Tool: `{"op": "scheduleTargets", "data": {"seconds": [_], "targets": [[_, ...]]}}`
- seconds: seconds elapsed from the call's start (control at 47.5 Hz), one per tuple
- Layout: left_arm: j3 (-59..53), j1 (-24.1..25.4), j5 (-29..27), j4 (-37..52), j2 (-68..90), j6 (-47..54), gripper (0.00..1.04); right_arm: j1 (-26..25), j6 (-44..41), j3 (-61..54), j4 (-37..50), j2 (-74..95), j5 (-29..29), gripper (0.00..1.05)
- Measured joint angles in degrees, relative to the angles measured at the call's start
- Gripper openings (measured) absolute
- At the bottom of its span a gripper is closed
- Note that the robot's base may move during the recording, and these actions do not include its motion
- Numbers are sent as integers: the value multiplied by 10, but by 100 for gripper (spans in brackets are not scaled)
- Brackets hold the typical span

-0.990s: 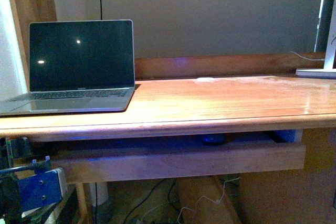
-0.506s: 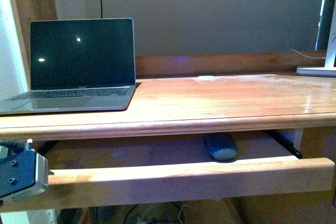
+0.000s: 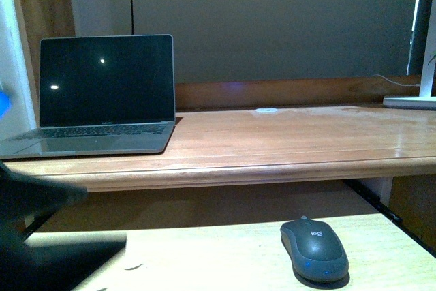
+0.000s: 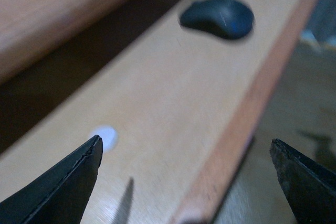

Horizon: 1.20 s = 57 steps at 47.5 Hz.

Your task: Place mouse

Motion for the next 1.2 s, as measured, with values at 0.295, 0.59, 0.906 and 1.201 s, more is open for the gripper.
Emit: {"op": "scheduleTargets", "data": {"seconds": [0.295, 0.59, 0.906, 1.201], "targets": [[-97, -60, -303, -76, -244, -286, 97, 0, 0, 0, 0, 0, 0, 97], [-179, -173, -535, -244, -509, -325, 94, 0, 0, 0, 0, 0, 0, 97], [-284, -142, -625, -202, -661, -203, 34, 0, 0, 0, 0, 0, 0, 97], [-302, -46, -535, -214, -699, -197, 3, 0, 0, 0, 0, 0, 0, 97]]}}
